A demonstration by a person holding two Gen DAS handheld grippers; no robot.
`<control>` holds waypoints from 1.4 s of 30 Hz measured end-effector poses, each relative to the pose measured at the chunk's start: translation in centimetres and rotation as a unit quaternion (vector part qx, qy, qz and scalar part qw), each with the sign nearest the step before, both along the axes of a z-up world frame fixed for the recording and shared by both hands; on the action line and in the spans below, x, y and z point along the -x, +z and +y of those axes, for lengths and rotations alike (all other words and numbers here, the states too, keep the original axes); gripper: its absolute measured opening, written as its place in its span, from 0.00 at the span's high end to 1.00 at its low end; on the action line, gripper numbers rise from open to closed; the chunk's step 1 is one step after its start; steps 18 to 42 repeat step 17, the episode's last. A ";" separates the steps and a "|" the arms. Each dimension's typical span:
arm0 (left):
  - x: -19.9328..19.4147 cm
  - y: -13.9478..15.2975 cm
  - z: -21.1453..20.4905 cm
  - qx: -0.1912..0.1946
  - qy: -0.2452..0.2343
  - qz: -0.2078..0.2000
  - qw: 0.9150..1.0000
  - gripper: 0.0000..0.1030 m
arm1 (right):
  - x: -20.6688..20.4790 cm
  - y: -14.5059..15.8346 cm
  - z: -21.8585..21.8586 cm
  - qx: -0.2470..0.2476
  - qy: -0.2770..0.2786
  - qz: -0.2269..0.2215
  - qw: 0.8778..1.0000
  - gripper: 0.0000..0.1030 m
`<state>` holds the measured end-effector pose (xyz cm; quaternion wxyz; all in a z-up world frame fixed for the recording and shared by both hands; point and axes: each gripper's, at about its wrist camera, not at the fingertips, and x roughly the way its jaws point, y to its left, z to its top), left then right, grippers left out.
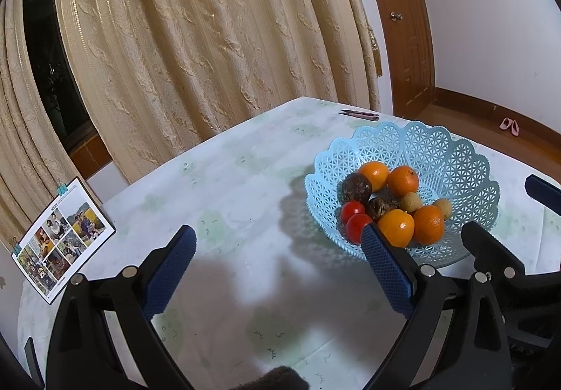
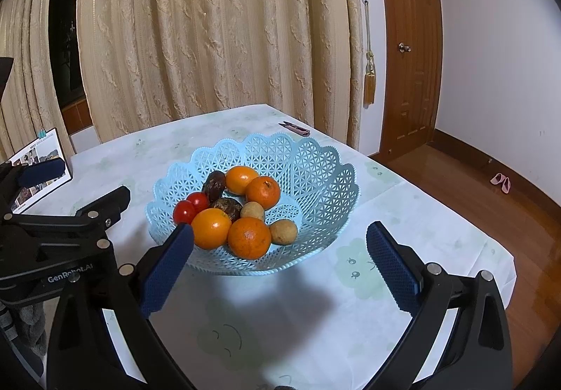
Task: Organize fruits
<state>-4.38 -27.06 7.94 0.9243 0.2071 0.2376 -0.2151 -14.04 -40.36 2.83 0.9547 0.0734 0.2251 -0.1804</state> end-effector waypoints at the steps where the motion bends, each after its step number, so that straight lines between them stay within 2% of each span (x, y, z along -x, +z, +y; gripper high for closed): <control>1: 0.0 0.0 0.0 0.000 0.000 0.000 1.000 0.08 | 0.0 0.0 0.0 0.000 0.000 0.000 1.000 0.03; 10: 0.0 0.0 0.2 0.001 0.002 -0.003 1.000 0.08 | 0.1 0.0 0.1 0.000 0.004 -0.002 1.000 0.03; 17: -1.0 -0.8 3.4 -0.001 0.037 0.033 0.999 0.08 | -0.3 -0.3 1.9 -0.006 0.031 0.006 0.999 0.03; 42: -1.0 -0.8 3.4 -0.001 0.037 0.033 0.999 0.08 | -0.3 -0.3 1.9 -0.006 0.031 0.006 0.999 0.03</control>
